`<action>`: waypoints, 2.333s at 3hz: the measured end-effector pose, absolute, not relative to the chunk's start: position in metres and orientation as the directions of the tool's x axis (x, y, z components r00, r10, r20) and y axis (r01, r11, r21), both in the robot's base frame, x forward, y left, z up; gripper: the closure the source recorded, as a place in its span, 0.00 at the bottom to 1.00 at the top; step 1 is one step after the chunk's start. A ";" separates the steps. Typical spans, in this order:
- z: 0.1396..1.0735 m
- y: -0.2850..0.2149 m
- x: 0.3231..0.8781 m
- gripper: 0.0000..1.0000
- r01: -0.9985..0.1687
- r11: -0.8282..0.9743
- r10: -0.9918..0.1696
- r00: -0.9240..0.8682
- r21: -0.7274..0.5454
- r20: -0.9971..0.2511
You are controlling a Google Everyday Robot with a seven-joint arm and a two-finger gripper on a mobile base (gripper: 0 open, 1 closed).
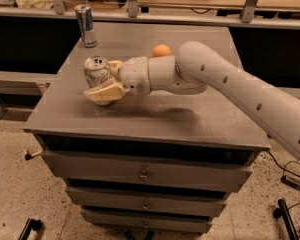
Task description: Knock 7up can over
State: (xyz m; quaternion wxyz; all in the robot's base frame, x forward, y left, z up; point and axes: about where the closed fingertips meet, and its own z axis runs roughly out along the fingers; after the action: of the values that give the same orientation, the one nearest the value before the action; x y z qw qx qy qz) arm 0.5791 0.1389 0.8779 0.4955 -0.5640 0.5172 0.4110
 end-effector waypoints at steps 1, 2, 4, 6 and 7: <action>0.894 0.121 0.571 1.00 -0.979 0.132 -0.309 0.109 -0.156 -0.945; 0.918 0.065 0.559 1.00 -0.941 0.259 -0.554 0.041 -0.219 -0.832; 0.952 -0.018 0.541 1.00 -0.882 0.367 -0.742 -0.086 -0.295 -0.665; 0.921 -0.044 0.574 1.00 -0.907 0.371 -0.750 -0.165 -0.201 -0.640; 0.880 -0.081 0.594 1.00 -0.927 0.364 -0.801 -0.263 -0.089 -0.537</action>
Offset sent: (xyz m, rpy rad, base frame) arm -0.0447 -0.1297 0.1159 -0.5479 0.0379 -0.5323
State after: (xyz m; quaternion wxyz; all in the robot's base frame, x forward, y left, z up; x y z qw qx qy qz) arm 0.5935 -0.0811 0.8797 0.2562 -0.5502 0.7852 0.1227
